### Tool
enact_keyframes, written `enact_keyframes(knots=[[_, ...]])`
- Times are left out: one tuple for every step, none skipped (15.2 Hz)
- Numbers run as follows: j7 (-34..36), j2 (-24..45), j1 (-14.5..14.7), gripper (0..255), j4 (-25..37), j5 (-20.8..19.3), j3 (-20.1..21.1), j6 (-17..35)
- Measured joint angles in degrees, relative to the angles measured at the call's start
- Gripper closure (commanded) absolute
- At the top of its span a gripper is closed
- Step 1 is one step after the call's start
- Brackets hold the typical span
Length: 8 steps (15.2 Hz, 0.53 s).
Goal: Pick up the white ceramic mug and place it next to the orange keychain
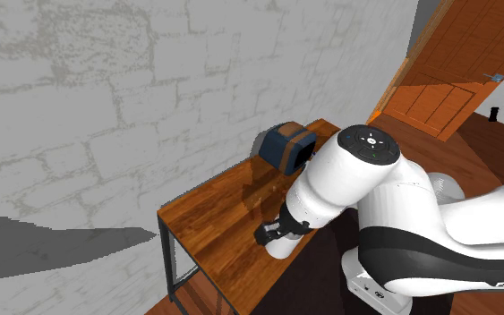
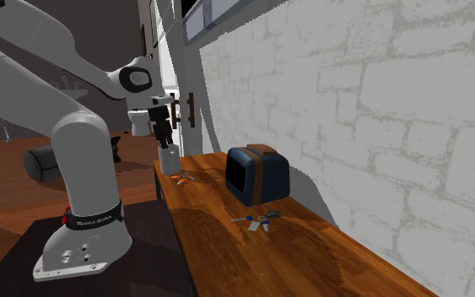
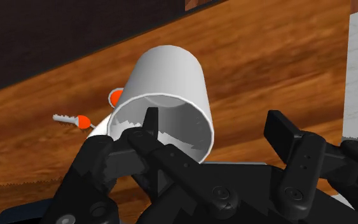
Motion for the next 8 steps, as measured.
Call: enact_keyframes(knots=[[0.00, 0.00, 0.00, 0, 0.00, 0.00, 0.00, 0.00], [0.00, 0.00, 0.00, 0, 0.00, 0.00, 0.00, 0.00], [-0.02, -0.62, 0.21, 0, 0.47, -0.27, -0.61, -1.06], [0.08, -1.60, 0.64, 0, 1.20, -0.62, -1.46, -2.78], [0.11, -2.91, 1.17, 0, 2.20, -1.14, -2.71, -5.11], [0.38, -3.42, 1.29, 0, 3.32, -1.55, -3.24, -6.74], [0.38, -3.76, 1.28, 0, 4.02, -1.92, -3.76, -7.81], [0.35, -3.88, 1.22, 0, 4.41, -2.13, -4.02, -8.33]])
